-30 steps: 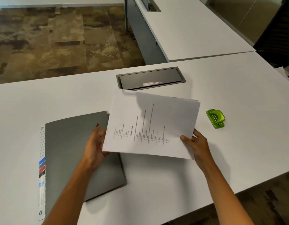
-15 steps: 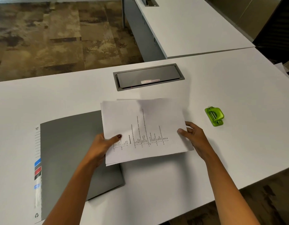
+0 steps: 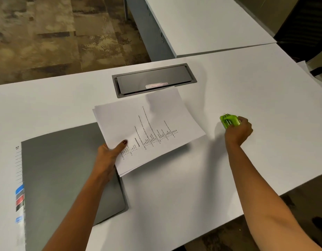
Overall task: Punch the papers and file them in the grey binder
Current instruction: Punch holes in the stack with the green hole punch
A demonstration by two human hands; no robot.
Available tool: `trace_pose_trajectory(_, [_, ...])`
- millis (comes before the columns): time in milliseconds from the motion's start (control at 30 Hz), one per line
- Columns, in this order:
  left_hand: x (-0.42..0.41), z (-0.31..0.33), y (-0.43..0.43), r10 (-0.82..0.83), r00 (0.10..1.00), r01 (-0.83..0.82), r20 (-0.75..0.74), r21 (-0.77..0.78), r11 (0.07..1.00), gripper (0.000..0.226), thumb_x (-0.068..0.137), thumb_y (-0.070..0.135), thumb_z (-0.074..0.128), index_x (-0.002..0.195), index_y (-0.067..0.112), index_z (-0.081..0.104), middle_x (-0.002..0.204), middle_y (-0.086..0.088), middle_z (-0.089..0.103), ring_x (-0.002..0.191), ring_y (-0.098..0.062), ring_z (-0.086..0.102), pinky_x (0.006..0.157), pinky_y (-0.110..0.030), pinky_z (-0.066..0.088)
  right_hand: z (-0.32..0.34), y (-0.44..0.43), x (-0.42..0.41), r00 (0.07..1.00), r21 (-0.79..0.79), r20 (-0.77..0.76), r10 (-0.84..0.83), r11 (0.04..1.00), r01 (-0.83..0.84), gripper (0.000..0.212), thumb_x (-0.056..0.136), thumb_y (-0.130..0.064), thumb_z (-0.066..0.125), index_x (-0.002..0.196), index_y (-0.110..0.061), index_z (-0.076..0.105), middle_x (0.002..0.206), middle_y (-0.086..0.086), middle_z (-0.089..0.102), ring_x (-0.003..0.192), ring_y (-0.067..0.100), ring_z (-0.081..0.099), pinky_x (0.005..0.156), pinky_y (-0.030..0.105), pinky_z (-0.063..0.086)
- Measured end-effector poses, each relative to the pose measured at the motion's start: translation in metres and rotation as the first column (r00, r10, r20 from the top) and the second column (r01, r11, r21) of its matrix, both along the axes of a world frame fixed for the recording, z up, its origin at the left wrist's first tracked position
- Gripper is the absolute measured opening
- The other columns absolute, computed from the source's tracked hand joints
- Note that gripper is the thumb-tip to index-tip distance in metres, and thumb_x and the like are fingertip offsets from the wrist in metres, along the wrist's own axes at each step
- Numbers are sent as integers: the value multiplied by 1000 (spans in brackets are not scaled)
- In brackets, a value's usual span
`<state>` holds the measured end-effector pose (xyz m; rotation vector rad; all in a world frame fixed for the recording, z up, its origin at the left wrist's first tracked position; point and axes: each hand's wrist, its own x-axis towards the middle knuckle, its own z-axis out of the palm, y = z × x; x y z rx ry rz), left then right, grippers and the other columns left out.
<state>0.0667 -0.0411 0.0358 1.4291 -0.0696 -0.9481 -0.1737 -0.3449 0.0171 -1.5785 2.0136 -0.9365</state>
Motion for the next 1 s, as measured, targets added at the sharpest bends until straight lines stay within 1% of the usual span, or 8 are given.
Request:
trace_pose_trajectory(100, [0,-5,-9,18,999,-18,-28,0,1000,32,85,8,65,117,3,62,111,-10,70,102,-28,67,91,-42,51,-9,-22,-1,990,128,-142,25,992,-6,45,86,-4,59,130,-4,49,136,16,48,128,33,38,102,39,35])
trace_pose_trajectory(200, [-1,-8,-17,18,1000,-18,-14,2,1000,36,85,7,65,120,1,61,112,-10,69,101,-24,68,87,-37,56,-17,-35,0,963,240,-264,59,971,6,46,89,-18,60,129,-1,46,136,18,46,126,37,41,103,43,32])
trace_pose_trajectory(400, [4,-13,-27,33,999,-33,10,12,999,34,84,9,67,117,3,62,107,-6,71,92,-20,71,77,-29,58,-22,-46,-2,935,236,-354,20,969,68,40,92,-18,55,126,1,47,133,21,46,122,38,44,101,43,32])
trace_pose_trajectory(567, [6,-12,-31,54,998,-54,19,10,998,35,84,11,68,118,5,62,108,-6,71,96,-21,70,83,-34,57,-21,-50,-5,977,335,-207,-47,935,116,37,89,-17,58,121,1,53,128,23,52,118,40,50,98,47,44])
trace_pose_trajectory(700, [6,-13,-34,65,998,-65,14,0,998,32,83,12,68,115,7,64,107,-5,72,96,-22,70,86,-36,54,-16,-48,-6,985,411,-136,-108,898,156,40,88,-21,59,120,1,53,133,21,45,124,37,43,97,42,43])
trace_pose_trajectory(867, [4,-13,-34,76,997,-76,26,-3,997,32,83,12,69,114,8,64,101,-1,73,89,-18,71,80,-32,58,-4,-29,-10,994,435,37,-104,897,78,39,83,-17,66,115,3,58,121,20,61,114,35,57,77,31,44])
trace_pose_trajectory(933, [3,-13,-33,84,996,-84,28,-9,996,33,83,12,69,115,8,64,100,0,73,90,-18,71,81,-33,57,2,-14,-12,976,461,148,-159,884,74,40,78,-13,71,113,1,58,120,19,61,108,33,60,79,32,47])
trace_pose_trajectory(1000, [3,-11,-33,89,996,-88,32,-20,996,32,83,11,68,115,8,64,98,3,74,89,-17,71,81,-32,57,8,1,-13,904,491,349,-247,870,48,37,71,-7,76,103,-4,58,118,18,62,96,31,63,70,37,53])
